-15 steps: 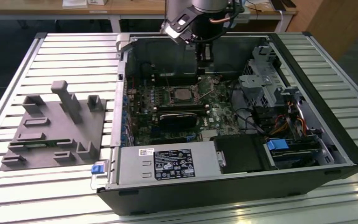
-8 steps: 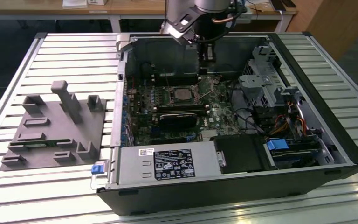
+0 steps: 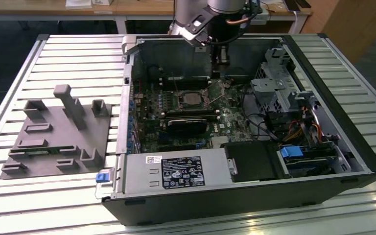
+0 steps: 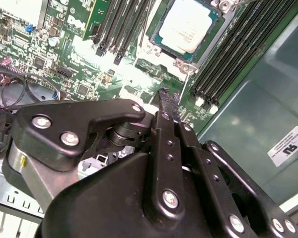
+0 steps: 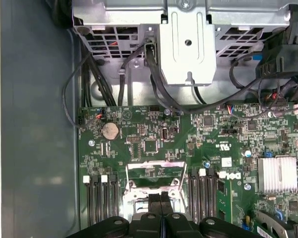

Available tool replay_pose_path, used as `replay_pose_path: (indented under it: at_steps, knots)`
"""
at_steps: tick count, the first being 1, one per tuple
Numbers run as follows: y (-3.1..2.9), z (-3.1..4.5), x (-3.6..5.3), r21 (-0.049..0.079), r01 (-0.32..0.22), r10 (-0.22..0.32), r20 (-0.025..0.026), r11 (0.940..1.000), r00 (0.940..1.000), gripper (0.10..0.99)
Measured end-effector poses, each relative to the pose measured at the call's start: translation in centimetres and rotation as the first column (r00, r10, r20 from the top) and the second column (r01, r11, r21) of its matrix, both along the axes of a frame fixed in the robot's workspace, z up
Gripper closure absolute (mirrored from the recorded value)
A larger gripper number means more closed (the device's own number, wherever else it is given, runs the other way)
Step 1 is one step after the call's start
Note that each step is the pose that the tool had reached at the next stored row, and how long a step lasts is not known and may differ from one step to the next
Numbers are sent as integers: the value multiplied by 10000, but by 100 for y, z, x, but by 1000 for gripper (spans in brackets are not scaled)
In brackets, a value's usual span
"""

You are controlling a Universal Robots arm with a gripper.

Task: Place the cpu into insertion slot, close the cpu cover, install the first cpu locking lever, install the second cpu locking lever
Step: 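Close the cpu cover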

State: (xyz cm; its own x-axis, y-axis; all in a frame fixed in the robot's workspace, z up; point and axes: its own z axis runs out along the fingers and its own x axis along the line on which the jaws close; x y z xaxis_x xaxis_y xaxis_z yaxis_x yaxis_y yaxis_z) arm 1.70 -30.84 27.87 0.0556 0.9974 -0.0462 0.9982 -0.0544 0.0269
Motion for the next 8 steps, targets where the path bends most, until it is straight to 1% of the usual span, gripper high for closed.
replay_pose_path:
  at_steps: [8]
  knots:
    - [0, -6, 57, 1, 0, 0, 0, 10000, 10000, 980]
